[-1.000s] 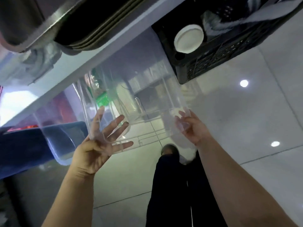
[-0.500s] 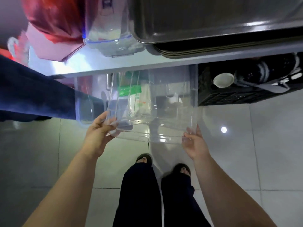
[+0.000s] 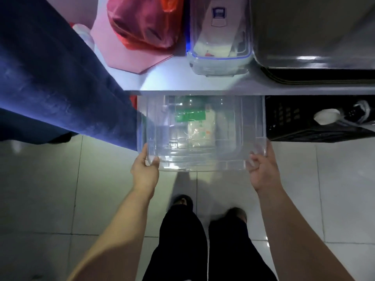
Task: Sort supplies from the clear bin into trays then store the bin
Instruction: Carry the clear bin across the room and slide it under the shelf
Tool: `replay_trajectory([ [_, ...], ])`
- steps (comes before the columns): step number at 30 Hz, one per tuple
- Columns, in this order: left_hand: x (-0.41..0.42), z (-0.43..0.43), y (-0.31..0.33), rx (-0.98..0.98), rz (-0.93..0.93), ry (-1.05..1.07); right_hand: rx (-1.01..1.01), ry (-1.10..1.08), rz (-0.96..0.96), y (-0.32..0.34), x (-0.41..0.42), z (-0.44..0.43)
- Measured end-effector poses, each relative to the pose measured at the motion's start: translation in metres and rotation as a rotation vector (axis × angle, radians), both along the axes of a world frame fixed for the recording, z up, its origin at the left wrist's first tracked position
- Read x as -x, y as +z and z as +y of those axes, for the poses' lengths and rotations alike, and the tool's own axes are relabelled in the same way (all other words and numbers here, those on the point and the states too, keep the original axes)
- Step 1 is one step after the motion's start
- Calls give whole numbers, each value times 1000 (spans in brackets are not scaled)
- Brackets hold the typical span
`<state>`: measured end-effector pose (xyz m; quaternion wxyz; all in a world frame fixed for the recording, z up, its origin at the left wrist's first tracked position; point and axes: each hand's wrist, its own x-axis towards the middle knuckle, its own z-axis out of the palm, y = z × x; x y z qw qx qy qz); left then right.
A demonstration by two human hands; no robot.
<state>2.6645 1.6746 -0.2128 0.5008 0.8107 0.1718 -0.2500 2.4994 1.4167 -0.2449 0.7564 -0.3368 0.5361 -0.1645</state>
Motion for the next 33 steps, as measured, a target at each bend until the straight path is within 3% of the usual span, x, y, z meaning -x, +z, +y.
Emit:
replay_trajectory([
  [5, -30, 16, -17, -4, 32, -12, 137, 142, 125, -17, -34, 13],
  [9, -42, 19, -22, 102, 88, 23, 79, 225, 94, -23, -53, 11],
  [17, -45, 33, -35, 485, 394, 364, 0, 201, 141, -22, -37, 2],
  [26, -57, 33, -44, 574, 464, 327, -101, 129, 68, -25, -33, -2],
  [30, -62, 27, -44, 562, 434, 322, 59, 168, 185, -24, -43, -3],
  [33, -56, 19, -42, 441, 327, 357, 423, 248, 466, -21, -48, 4],
])
